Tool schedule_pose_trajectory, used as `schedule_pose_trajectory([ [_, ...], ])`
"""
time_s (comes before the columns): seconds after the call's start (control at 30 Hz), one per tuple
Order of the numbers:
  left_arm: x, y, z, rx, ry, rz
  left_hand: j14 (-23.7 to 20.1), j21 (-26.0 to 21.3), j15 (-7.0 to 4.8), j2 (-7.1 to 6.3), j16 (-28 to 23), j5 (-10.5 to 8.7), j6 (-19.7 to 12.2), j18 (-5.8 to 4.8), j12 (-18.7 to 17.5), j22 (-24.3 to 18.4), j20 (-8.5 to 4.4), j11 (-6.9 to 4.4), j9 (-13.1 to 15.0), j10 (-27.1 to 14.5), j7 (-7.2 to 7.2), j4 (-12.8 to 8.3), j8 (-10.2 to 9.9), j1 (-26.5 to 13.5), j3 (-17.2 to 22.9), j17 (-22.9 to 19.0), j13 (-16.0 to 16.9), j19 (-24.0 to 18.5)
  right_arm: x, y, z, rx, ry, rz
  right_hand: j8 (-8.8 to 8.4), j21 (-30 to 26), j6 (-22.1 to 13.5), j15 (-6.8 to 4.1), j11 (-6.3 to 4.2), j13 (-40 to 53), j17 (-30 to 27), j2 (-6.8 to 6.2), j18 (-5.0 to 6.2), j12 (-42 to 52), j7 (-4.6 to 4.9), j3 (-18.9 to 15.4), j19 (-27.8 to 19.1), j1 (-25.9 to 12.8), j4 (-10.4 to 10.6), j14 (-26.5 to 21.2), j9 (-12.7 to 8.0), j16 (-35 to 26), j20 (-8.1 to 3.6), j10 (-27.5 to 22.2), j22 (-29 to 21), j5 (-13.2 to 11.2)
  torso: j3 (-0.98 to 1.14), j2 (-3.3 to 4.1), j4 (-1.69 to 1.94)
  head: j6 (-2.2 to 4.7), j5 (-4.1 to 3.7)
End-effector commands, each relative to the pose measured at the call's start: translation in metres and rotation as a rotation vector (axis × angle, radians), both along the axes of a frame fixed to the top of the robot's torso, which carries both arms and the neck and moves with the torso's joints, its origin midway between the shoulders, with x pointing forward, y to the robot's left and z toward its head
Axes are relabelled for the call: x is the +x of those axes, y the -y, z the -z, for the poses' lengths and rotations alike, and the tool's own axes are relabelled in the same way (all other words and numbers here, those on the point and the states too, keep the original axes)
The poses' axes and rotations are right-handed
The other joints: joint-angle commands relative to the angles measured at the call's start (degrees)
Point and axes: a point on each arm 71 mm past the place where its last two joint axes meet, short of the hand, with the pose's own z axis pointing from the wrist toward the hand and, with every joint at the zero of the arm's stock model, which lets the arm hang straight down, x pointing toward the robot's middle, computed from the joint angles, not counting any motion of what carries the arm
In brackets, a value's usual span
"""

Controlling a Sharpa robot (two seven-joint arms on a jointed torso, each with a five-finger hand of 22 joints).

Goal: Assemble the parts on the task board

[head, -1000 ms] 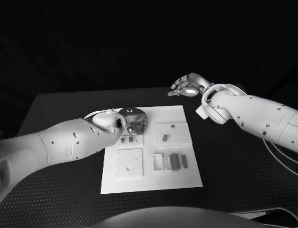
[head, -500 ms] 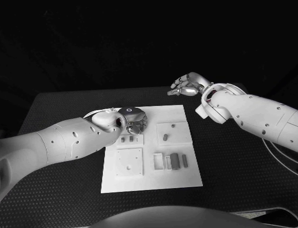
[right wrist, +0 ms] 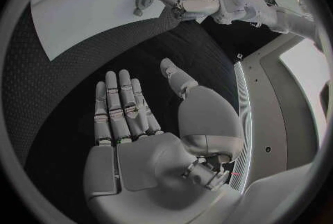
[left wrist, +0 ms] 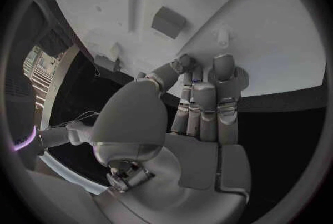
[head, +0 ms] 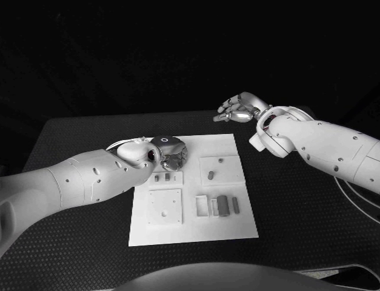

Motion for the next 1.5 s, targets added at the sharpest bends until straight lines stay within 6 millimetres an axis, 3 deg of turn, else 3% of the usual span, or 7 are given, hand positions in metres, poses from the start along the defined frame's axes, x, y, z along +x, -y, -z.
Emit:
schedule_pose_trajectory([
  [0.03, -0.002, -0.002, 0.008, 0.039, -0.006, 0.009, -0.01, 0.41, -0.29, -0.52, 0.34, -0.35, -0.13, 4.36, -0.28, 1.44, -0.07, 0.78, -0.10, 0.29, 0.37, -0.09, -0.15, 0.25, -0.11, -0.06, -0.09, -0.41, -0.001, -0.001, 0.000, 0.003, 0.001, -0.017, -0.06, -0.24, -0.52, 0.02, -0.09, -0.12, -0.10, 0.12, -0.43, -0.24, 1.21, -0.36, -0.15, -0.16, 0.04, 0.42, -0.08, -0.32, 0.08, 0.33, 0.07, 0.10, 0.01, 0.04, -0.01, -0.02, -0.06],
  [0.5, -0.005, -0.001, 0.013, 0.039, -0.008, 0.015, -0.05, 0.70, -0.28, -0.36, 0.37, -0.31, 0.40, 4.42, -0.08, 1.39, -0.02, 0.78, -0.05, 1.10, 0.48, -0.01, 0.09, 0.23, -0.29, -0.16, 0.06, -0.54, -0.001, 0.000, 0.000, 0.003, 0.000, -0.016, -0.03, -0.31, -0.52, 0.02, -0.09, -0.31, -0.09, 0.12, -0.42, -0.41, 1.21, -0.39, -0.14, -0.18, 0.06, 0.48, -0.15, -0.46, 0.09, 0.47, 0.13, 0.10, 0.07, 0.01, -0.04, -0.25, -0.22],
  [1.17, -0.005, -0.006, 0.008, -0.049, 0.019, -0.007, -0.09, 1.31, -1.63, 1.58, 0.37, 0.02, 4.30, 3.87, 1.05, 1.29, -0.74, -0.62, 0.35, 5.26, -0.45, 0.09, 1.71, 0.64, 1.60, -0.51, 1.32, -0.80, -0.001, -0.001, -0.001, 0.006, 0.004, -0.013, 0.02, -0.40, -0.52, 0.04, -0.09, -0.54, -0.09, 0.11, -0.41, -0.62, 1.21, -0.45, -0.14, -0.26, 0.10, 0.53, -0.23, -0.64, 0.10, 0.63, 0.21, 0.10, 0.08, 0.02, -0.08, -0.16, -0.28],
  [1.5, -0.007, -0.011, 0.000, -0.106, 0.013, -0.037, -0.08, 1.37, -1.94, 1.89, 0.33, -0.03, 5.02, 3.66, 1.14, 1.26, -0.99, -0.94, 0.37, 6.05, -0.71, 0.11, 1.91, 0.19, 1.75, -0.61, 1.62, -0.83, -0.001, 0.000, -0.001, 0.007, 0.003, -0.012, 0.05, -0.44, -0.52, 0.04, -0.10, -0.65, -0.09, 0.12, -0.41, -0.72, 1.20, -0.47, -0.13, -0.31, 0.13, 0.55, -0.27, -0.73, 0.11, 0.71, 0.26, 0.10, 0.08, -0.04, -0.01, -0.02, -0.41],
])
